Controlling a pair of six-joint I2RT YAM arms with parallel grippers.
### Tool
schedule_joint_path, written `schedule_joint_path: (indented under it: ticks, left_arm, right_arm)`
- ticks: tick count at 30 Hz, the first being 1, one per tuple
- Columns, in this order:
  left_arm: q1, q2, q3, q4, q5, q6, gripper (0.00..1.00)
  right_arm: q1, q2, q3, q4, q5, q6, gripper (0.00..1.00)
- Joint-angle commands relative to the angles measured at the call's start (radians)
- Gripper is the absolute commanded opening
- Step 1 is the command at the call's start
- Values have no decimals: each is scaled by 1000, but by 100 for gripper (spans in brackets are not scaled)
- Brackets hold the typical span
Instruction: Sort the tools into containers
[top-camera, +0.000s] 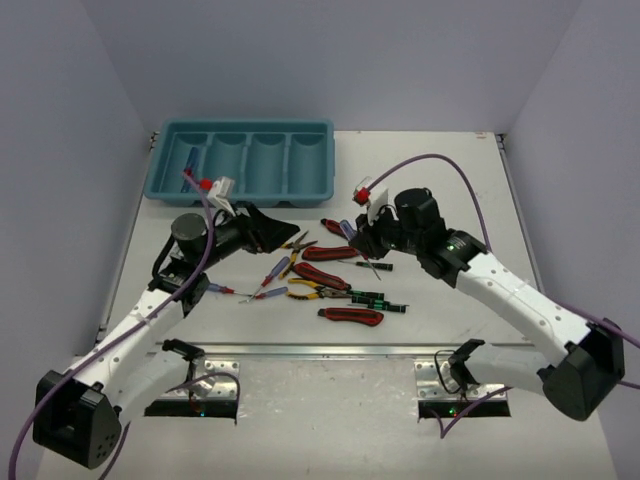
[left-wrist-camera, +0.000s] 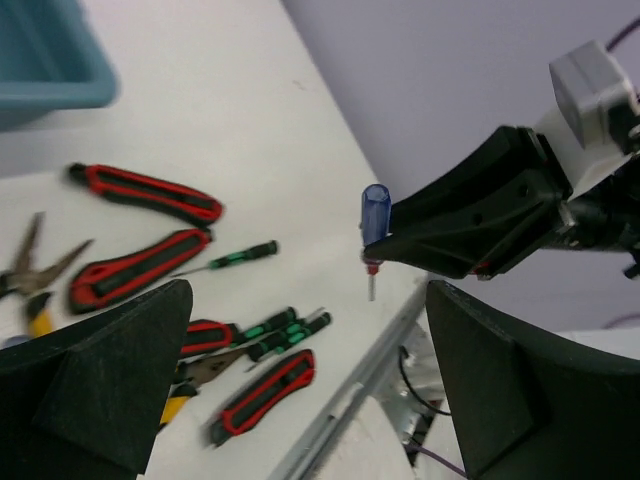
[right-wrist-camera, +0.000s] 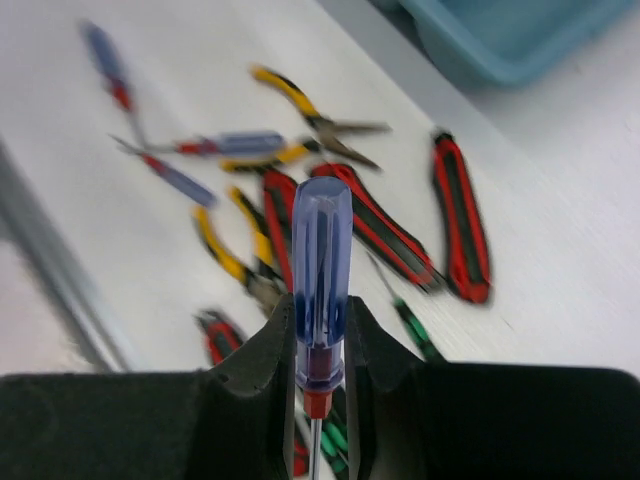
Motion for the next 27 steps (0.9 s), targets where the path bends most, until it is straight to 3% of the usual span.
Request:
schedule_joint_path:
  ticks: [1,7,12,16,18,19,21,22,23,25,27]
  left_arm:
    - [-90,44,31,402,9,-89,98]
    - [-159,105,74,421,-23,-69,81]
    - [-179,133,84,413,-7,-61,69]
    - [-206,166,106,415,24,-60,49]
    - [-221,172,111,415,36,-57,44]
    - [-226,174,113,411,39,-55,38]
    - [-232,180,126,397,46,-51,11]
    - [-233,181,127,396,46,-50,10]
    - [-235,190,146,378,43,-44,0]
    - [-235,191,163,329,36,-23,0]
    - [-235,195,198,277,-10,8,0]
  right_arm:
    - [-1,-15,-22,263,-358,298,0]
    - [-1,20,43,335,-497,442,0]
    - [1,35,57,361,-511,470,0]
    - [1,46,63,375,-488,483,0]
    - [1,44,70,365,-471,475,0]
    - [0,43,72,362,-466,471,0]
    - [1,39,72,362,-449,470,0]
    - [1,37,71,362,-448,469,0]
    - [1,33,70,356,-429,465,0]
    - [-2,28,68,347,-398,457,0]
    - [-1,20,62,336,-334,450,13]
